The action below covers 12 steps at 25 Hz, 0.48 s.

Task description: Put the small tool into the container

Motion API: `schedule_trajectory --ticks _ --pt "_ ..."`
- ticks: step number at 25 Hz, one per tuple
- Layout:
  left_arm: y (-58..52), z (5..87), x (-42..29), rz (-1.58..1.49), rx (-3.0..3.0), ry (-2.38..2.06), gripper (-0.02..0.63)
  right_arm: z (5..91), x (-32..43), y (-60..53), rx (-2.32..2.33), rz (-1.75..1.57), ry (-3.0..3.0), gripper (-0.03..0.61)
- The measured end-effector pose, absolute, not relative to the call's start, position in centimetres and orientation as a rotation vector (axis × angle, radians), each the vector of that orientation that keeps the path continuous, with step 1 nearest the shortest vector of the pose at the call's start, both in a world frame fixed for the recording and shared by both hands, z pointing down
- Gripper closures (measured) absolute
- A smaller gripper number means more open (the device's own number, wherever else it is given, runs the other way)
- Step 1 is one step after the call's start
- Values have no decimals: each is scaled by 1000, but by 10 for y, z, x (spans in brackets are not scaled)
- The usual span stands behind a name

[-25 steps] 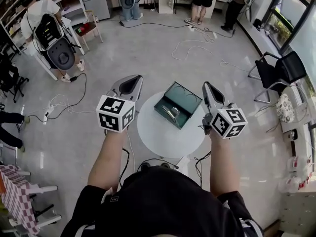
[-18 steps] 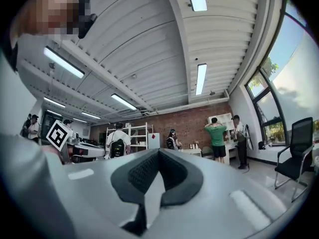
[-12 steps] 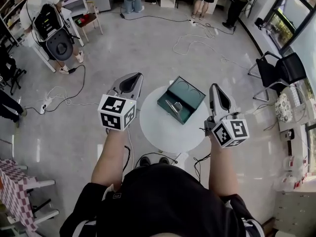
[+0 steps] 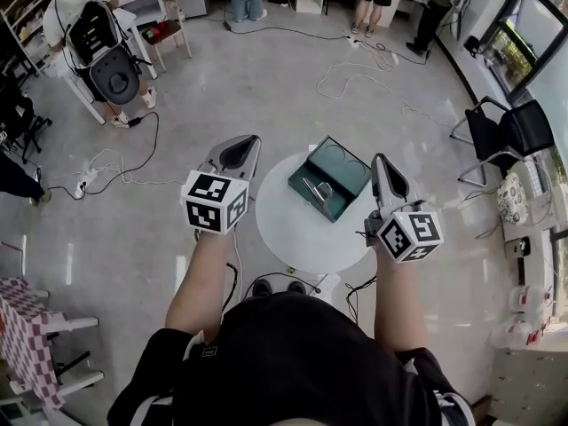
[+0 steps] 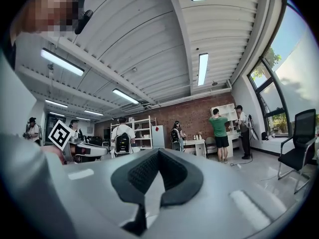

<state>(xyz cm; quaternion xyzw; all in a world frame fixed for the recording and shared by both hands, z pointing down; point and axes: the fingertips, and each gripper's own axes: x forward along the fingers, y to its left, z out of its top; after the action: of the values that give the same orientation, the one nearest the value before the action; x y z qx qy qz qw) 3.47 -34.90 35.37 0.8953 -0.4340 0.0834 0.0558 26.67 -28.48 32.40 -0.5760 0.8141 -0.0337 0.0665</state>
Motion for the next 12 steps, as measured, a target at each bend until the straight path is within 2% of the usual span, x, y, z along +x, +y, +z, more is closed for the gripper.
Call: schedule_trajectory --ticks 12 --pt "-353 358 35 252 2718 -1297 608 331 270 -290 -1776 -129 2444 571"
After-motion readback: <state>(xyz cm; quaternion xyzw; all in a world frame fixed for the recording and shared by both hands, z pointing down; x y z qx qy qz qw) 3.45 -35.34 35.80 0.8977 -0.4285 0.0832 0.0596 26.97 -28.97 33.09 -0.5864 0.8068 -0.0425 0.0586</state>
